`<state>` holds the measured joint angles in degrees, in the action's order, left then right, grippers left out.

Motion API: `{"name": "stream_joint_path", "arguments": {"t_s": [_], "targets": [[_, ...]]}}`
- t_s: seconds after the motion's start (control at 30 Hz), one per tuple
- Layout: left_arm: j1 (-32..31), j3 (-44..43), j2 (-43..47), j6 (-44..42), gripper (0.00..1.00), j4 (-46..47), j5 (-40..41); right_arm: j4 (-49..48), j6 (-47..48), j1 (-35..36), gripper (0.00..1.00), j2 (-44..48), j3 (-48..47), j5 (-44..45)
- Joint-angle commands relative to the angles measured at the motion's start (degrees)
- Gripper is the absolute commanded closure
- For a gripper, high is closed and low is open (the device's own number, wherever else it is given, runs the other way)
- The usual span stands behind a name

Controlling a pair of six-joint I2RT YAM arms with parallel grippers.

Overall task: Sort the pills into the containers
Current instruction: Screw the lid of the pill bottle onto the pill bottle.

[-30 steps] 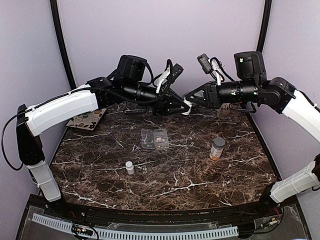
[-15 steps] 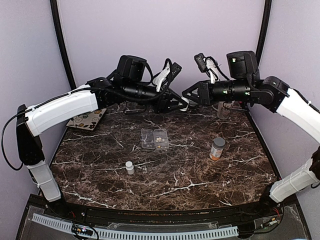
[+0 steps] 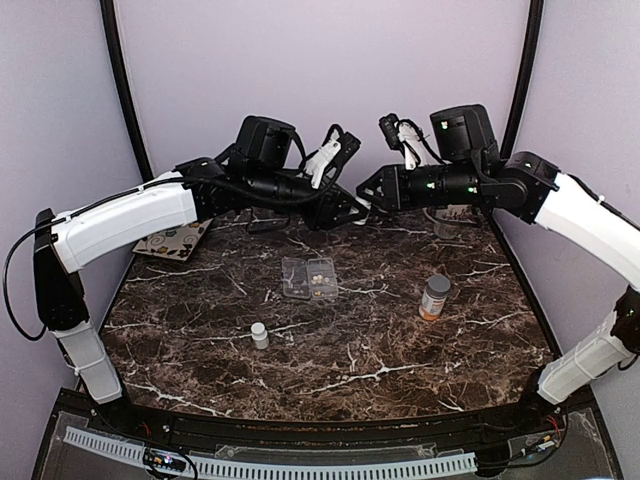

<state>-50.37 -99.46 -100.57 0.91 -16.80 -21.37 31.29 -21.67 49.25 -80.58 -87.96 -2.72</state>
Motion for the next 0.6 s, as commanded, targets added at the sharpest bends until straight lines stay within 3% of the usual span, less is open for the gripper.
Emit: {"name": "stream_joint_path", "arguments": {"t_s": [0.0, 0.43, 0.57], "targets": [[0.6, -0.8, 4.1, 0.7, 1.00, 12.9, 0.7, 3.9, -0.2, 4.2, 0.97, -0.9, 2.0, -9.2], [4.6, 2.0, 4.8, 5.2, 1.00, 21.7, -26.8, 2.5, 8.2, 3.3, 0.96, 4.5, 7.4, -19.0], [6.2, 4.3, 5.4, 10.1, 1.00, 28.6, -32.6, 1.7, 8.3, 2.5, 0.95, 5.9, 8.6, -22.2]]}}
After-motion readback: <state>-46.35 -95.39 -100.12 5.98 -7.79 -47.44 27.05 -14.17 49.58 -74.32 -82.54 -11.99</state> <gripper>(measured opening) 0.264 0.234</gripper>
